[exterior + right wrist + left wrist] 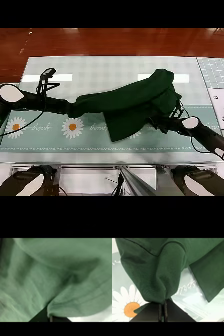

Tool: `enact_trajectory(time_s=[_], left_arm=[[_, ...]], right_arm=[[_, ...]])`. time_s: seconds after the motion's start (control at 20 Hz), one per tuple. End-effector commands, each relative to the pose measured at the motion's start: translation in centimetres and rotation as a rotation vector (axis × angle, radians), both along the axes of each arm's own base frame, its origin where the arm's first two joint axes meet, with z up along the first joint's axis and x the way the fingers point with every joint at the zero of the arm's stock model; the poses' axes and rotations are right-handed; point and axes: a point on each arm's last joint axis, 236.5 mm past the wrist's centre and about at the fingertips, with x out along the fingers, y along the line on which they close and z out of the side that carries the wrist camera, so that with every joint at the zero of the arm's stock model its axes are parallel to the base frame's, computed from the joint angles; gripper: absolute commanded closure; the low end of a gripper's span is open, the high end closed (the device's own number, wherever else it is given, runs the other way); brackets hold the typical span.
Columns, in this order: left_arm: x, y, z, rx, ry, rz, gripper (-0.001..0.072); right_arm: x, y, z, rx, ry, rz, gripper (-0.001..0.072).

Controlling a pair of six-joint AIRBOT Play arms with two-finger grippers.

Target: Fold the shirts.

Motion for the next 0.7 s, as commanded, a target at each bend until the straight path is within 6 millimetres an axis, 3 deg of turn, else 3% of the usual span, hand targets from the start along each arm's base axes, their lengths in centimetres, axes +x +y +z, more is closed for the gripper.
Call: enact_trajectory(time_s=[0.0, 0.15, 0.25, 0.4, 0.5, 0.6, 0.65], left_arm=[[0.1, 0.0, 0.1, 0.002, -0.005, -0.003, 0.0681], [1.4, 0.2, 2.2, 0.002, -0.081, -0.003, 0.0681], [3.5, 0.9, 6.5, -0.004, -0.196, 0.024, 0.0681], [6.4, 3.4, 16.1, -0.003, -0.437, 0.097, 0.0682], [7.0, 6.0, 23.5, 0.027, -0.617, 0.160, 0.0681], [6.4, 8.8, 30.4, 0.088, -0.782, 0.220, 0.0682], [5.6, 9.9, 33.6, 0.122, -0.856, 0.244, 0.0682]], right_arm=[[2.8, 1.1, 3.4, -0.008, -0.137, 0.075, 0.0687], [5.0, 2.6, 12.2, -0.022, -0.321, 0.243, 0.0687], [6.4, 1.8, 20.8, -0.034, -0.490, 0.270, 0.0688], [6.9, -2.0, 34.8, -0.106, -0.786, 0.192, 0.0688], [5.5, -5.4, 43.3, -0.183, -0.955, 0.099, 0.0688], [3.5, -8.5, 49.2, -0.273, -1.060, 0.012, 0.0689], [2.5, -9.5, 51.2, -0.312, -1.086, -0.014, 0.0688]])
